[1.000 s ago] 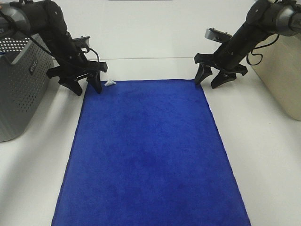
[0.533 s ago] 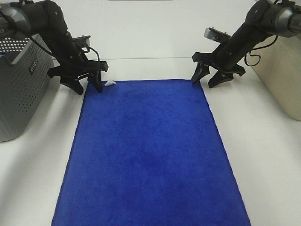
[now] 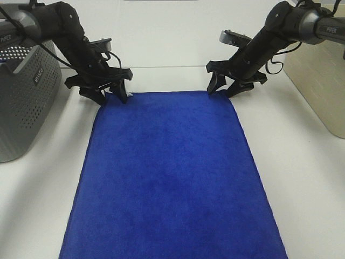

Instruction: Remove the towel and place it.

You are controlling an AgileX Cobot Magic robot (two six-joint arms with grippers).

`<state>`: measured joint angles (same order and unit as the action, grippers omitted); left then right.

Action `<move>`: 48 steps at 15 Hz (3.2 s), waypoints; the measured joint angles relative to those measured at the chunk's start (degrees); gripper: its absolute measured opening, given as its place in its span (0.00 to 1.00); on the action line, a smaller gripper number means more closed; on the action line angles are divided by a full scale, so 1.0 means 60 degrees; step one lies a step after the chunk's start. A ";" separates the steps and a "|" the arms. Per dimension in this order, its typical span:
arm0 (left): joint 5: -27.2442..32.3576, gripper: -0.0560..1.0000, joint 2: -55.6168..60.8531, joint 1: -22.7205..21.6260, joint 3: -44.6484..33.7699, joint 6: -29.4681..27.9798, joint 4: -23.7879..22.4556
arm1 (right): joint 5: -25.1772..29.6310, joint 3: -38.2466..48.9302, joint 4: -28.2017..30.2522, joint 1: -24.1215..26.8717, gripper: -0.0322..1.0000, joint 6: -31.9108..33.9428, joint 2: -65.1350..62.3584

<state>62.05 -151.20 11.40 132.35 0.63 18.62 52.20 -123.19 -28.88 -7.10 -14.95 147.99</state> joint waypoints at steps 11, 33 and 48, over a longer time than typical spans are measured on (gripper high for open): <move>-0.0277 0.23 -0.0076 0.0449 0.0000 0.0401 -0.0277 | -0.0315 0.0000 0.1031 -0.0220 0.18 -0.0010 0.0038; -0.5214 0.07 -0.0201 0.0449 0.0143 0.2301 -0.0850 | -0.4192 -0.0477 0.0392 -0.0220 0.05 -0.2263 -0.0067; -0.6790 0.07 -0.0286 0.0449 0.0143 0.2368 -0.1604 | -0.5472 -0.0477 0.0162 -0.0220 0.05 -0.2664 0.0029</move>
<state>21.31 -152.92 14.09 133.21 14.84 9.00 19.37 -126.05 -27.90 -8.42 -30.94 148.17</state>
